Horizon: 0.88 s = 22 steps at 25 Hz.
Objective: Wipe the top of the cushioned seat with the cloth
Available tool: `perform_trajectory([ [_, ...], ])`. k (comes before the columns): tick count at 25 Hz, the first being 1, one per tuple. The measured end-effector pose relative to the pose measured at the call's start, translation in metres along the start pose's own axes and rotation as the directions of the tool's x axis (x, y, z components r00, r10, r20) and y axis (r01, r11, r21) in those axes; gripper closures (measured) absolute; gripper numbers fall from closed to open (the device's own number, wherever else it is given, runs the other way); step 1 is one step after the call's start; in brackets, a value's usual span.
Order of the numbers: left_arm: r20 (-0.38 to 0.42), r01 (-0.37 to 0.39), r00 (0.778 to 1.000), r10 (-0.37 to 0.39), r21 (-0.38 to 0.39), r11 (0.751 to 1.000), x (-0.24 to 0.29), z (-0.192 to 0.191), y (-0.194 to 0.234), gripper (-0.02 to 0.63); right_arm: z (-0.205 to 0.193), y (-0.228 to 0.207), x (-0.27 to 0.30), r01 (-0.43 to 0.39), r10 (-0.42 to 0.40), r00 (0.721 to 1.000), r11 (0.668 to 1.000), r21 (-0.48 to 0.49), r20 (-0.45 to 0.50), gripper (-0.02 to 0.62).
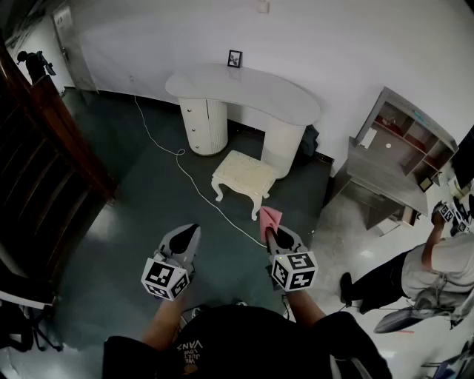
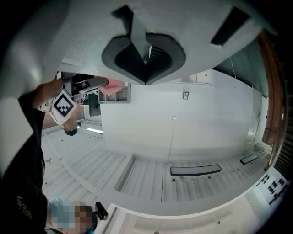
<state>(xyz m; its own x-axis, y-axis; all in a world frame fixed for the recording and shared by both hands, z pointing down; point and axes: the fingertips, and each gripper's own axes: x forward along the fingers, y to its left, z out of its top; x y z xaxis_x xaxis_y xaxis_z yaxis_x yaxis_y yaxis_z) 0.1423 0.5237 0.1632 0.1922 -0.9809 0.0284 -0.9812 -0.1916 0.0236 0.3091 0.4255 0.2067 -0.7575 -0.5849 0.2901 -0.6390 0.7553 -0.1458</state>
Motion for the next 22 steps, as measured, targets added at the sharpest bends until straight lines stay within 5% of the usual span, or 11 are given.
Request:
perform_trajectory([
  [13, -0.034, -0.016, 0.999, 0.014, -0.041, 0.999, 0.017, -0.022, -0.017, 0.588, -0.013, -0.022, 0.009, -0.058, 0.059, 0.998, 0.996, 0.061, -0.019, 0.569],
  [22, -0.041, 0.011, 0.999, -0.014, -0.075, 0.997, 0.048, -0.033, 0.030, 0.588, -0.004, -0.029, 0.059, -0.019, 0.022, 0.999, 0.996, 0.085, -0.034, 0.569],
])
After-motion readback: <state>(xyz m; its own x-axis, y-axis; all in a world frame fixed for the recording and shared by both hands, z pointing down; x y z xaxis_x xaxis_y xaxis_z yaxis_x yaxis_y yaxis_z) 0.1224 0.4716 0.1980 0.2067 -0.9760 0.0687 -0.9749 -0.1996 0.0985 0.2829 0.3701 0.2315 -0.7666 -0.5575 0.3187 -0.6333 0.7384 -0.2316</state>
